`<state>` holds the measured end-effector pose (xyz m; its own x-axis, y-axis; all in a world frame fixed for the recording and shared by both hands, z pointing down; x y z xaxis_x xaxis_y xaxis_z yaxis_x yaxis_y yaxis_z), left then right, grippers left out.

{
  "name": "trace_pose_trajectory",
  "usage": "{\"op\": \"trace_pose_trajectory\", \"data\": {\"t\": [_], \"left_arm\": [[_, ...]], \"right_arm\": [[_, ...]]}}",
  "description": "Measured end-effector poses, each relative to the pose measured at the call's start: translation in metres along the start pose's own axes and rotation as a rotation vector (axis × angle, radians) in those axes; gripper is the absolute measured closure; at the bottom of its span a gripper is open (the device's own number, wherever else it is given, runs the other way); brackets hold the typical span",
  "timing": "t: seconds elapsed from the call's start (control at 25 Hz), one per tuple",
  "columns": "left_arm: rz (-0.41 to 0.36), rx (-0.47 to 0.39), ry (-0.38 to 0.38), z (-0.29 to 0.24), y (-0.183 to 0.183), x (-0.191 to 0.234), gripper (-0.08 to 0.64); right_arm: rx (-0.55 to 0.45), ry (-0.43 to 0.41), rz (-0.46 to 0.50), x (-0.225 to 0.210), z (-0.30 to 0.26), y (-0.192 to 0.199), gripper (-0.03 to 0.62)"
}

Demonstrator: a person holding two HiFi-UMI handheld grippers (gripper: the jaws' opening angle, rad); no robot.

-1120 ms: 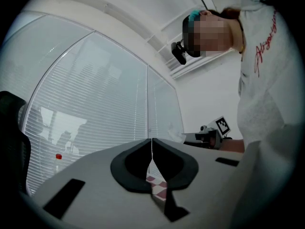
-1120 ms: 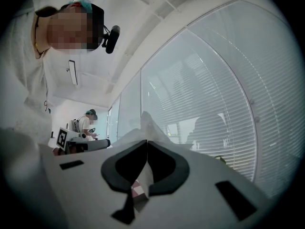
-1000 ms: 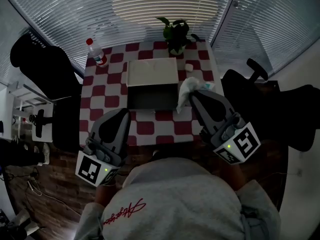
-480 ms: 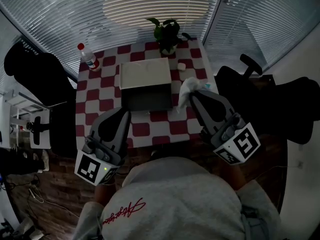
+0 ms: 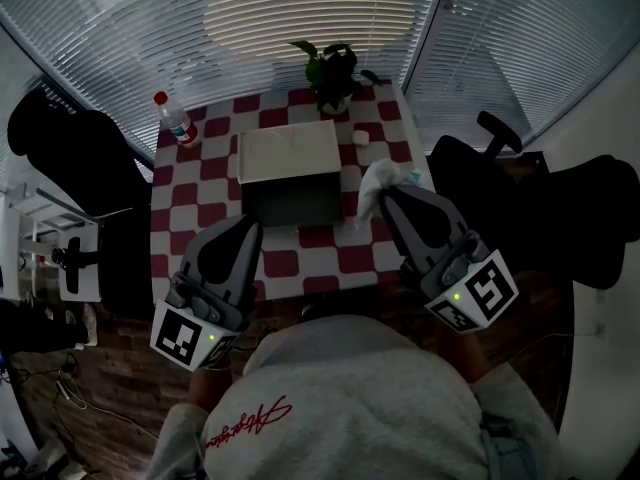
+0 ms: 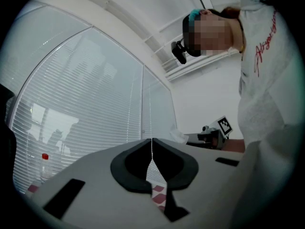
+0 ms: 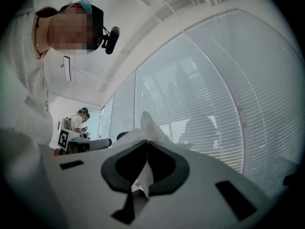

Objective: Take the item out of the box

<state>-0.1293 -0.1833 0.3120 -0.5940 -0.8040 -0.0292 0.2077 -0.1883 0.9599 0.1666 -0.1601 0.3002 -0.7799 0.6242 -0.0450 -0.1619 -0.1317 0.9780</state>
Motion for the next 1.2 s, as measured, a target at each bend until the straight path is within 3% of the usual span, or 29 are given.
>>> {"op": "trace_pose_trajectory", "data": {"t": [1.2], "left_arm": [[0.002, 0.008, -0.005, -0.0057, 0.0047, 0.0037, 0.543]], "right_arm": [[0.002, -0.002, 0.041, -0.0025, -0.0028, 0.0045, 0.579]]}}
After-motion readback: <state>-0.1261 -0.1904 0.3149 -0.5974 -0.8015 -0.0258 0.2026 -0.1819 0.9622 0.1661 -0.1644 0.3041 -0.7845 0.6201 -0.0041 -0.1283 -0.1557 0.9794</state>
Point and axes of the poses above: the fingertips, and each gripper's own axes: z backward along the fingers, x to its left, y out of its underside, the point moved 10 cm from there along z, backward along the fingers, and after that the axes turned 4 degrees about -x, right-handed, at the moved point
